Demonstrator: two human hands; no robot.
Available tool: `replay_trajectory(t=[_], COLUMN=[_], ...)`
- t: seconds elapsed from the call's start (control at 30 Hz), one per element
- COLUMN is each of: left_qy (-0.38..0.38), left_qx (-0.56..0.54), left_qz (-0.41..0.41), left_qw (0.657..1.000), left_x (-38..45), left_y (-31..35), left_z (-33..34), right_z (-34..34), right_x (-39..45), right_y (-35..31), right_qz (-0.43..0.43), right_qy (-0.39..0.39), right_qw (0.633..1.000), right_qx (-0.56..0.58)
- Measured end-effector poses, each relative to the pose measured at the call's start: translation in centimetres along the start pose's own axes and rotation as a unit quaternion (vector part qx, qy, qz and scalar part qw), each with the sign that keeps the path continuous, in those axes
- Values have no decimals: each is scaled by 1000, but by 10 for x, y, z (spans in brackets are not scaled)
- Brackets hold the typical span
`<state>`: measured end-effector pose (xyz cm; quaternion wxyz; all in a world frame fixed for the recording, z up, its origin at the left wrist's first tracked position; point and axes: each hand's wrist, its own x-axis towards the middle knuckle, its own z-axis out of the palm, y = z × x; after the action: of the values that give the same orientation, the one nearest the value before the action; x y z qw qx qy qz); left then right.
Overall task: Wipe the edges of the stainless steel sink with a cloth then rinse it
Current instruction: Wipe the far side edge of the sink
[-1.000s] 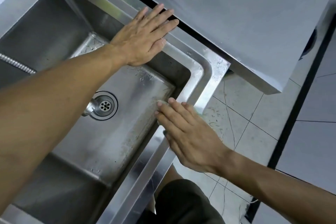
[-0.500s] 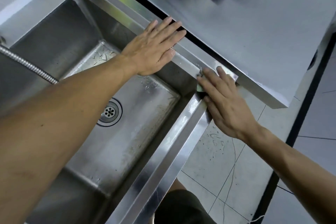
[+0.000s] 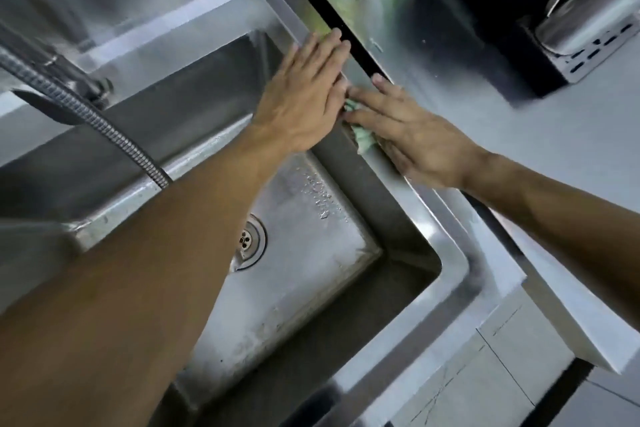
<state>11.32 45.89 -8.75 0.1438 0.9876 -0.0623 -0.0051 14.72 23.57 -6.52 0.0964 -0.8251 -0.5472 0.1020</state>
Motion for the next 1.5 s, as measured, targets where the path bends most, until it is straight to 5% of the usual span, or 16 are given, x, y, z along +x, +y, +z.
replay_trajectory(t=[0.13,0.23,0.5,0.73,0.87,1.03,1.13,1.27,1.5], left_qy=[76,97,94,95,92,96,97,107,109], left_qx=[9,11,69,83,85,75,70,68,47], left_qz=[-195,-263,-299,-344,-381,-390,-387,-394,-392], left_qw=[978,960,947,930,916,913,914,910,912], left_x=[16,16,-10,-28,-31,-35,-35,-32,-34], left_y=[-43,-68,-87,-93,-94,-93,-93,-90,-92], left_z=[-17,-18,-9,-7,-3,-4,-5,-3,-6], right_z=[-6,-12,5,6,26,9,-6,-11,14], right_x=[102,150,110,224,237,237,231,215,121], right_y=[22,27,-5,-13,-57,-25,3,18,-37], right_qz=[-28,11,94,209,104,-62,0,123,179], right_qy=[26,33,107,183,145,44,26,96,109], right_qw=[999,999,989,960,984,996,995,985,975], right_qx=[-29,-39,-36,-35,-2,-38,-100,-79,-68])
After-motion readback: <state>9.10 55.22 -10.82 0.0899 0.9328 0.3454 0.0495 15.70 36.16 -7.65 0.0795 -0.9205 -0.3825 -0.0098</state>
